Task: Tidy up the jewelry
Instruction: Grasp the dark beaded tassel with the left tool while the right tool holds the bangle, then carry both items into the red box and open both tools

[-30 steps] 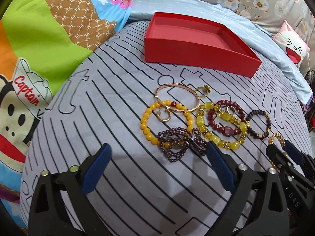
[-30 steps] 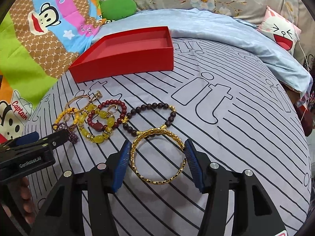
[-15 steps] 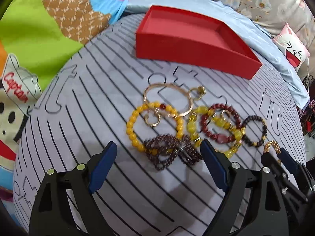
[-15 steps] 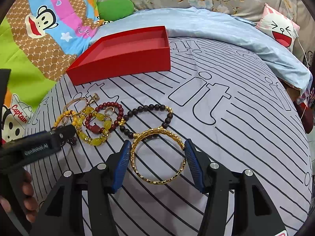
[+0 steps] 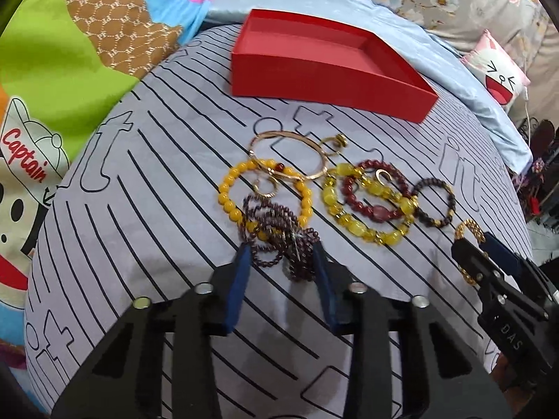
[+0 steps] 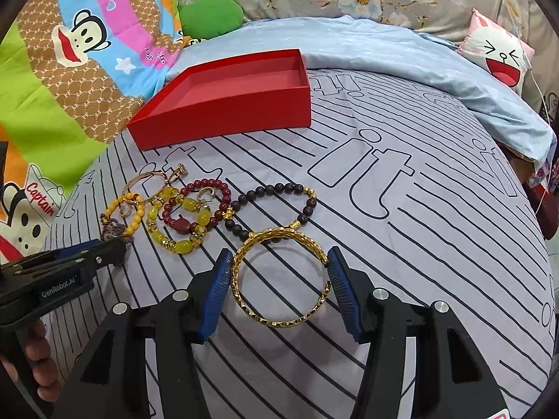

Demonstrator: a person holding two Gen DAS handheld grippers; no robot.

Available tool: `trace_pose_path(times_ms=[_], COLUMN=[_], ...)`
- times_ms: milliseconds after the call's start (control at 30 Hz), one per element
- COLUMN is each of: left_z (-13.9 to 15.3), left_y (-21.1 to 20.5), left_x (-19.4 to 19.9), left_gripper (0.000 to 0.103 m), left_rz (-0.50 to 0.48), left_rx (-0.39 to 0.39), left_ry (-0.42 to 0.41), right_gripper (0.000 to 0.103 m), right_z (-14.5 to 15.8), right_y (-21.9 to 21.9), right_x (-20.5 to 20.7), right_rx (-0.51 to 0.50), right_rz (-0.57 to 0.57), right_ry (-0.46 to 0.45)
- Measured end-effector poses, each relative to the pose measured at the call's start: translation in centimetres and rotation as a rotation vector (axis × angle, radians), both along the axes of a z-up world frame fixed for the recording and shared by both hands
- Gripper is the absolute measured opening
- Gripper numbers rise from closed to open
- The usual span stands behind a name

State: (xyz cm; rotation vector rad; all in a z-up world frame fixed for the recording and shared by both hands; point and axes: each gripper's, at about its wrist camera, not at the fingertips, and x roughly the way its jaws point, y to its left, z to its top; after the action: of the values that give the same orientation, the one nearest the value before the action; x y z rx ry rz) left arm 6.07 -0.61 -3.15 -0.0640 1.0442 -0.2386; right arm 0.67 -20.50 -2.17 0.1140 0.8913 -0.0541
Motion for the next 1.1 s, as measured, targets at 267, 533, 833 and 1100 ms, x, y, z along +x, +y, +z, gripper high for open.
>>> trace_pose_path(times_ms=[267,533,833,1100], left_z=[0.6,3.8,8.1,10.8], left_y=[-0.1,0.2,-0.2,-1.3], left_x=[-0.6,-1.3,0.4,5.4], left_gripper=[0.009,0.007,0.007,0.007], left_rz=[-0.029,-0.048,-0.08,-0.107], left_rx=[-0.065,-0.103,-0.135,-0.146], left_ry=[0.008,-0.047,-0.128,-0.162], right_gripper=[0.054,0.054,0.054,0.054], right_z=[0.6,2.3,5.0,7.5], right_y=[0.4,0.7,0.2,-0.3], right_x=[-0.7,-1.1,0.1,4.5], right_rx=[-0.004,-0.007,0.017,0.015], right_rz=[0.008,0.022,0.029,0.079], right_ry=[-0.016,-0.051,-0.083,-0.114])
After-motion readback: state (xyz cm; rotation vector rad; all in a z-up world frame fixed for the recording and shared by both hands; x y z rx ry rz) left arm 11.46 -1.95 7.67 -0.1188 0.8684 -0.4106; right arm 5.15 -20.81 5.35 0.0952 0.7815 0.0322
